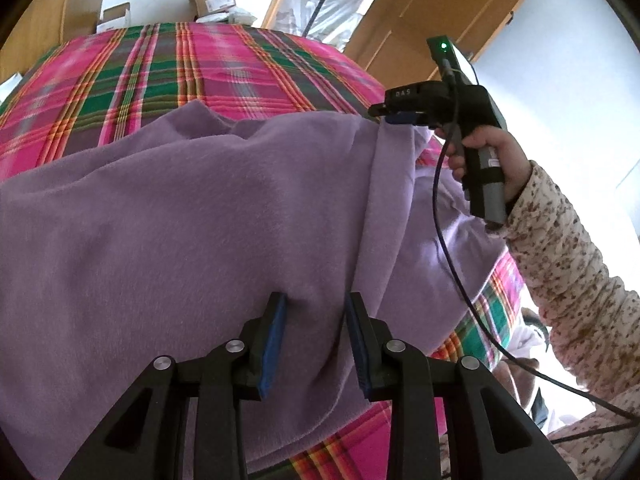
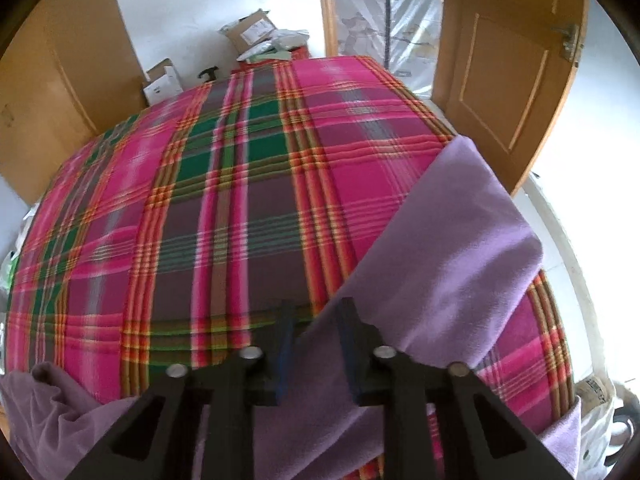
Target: Fold clothes
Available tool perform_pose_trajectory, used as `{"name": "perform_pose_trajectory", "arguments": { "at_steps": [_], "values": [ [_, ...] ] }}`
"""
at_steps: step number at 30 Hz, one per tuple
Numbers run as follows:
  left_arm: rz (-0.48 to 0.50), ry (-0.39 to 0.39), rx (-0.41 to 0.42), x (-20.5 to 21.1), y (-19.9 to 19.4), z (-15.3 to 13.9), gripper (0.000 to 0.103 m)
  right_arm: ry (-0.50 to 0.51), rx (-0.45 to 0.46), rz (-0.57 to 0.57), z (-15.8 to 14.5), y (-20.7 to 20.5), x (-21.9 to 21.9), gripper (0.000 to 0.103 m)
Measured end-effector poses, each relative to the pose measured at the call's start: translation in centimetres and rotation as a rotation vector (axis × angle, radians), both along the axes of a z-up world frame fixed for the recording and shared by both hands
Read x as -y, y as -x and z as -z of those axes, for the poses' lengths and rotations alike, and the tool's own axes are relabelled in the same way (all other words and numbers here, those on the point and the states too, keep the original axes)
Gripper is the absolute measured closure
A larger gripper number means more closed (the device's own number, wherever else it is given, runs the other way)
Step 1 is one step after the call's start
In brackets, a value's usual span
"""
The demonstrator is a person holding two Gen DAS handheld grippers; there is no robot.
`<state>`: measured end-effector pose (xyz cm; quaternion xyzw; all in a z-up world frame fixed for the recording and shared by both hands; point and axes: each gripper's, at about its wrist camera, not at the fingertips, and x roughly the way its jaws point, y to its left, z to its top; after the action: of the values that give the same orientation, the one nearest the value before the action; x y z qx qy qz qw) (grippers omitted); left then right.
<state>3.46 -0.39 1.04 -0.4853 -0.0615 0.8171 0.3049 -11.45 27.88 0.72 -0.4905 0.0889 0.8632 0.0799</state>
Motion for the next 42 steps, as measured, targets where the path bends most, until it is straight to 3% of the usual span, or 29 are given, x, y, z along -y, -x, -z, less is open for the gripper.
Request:
{"name": "perform_pose_trajectory", "arguments": {
  "at_steps": [5, 21, 30, 38, 42],
  "values": [
    [-0.001, 0.040, -0.027, -0.5, -0.4, -0.3, 0.071, -0.002, -0.015, 0.001, -0.1, -0.8, -0.4, 0.100],
    [-0.020, 0.073, -0.048, -1.9, -0.7, -0.7, 0.071, 0.089, -0.144, 0.075, -2.9, -8.8, -5.3, 0.101],
    [0.021, 0.104, -0.070, -4.2, -1.7, -0.7, 0.071, 0.147, -0.205, 0.115, -2.6, -12.3, -7.8, 0.101],
    [0.033, 0.187, -0.121, -6.3, -3.0, -0.6, 0.071, 0.242, -0.234, 0.121, -1.5, -13.7, -9.3, 0.100],
    [0.064, 0.172, -0.118, -7.4, -3.5, -0.8, 0.069, 0.291, -0.251, 0.076, -1.3, -13.8, -9.1, 0.098]
  ]
}}
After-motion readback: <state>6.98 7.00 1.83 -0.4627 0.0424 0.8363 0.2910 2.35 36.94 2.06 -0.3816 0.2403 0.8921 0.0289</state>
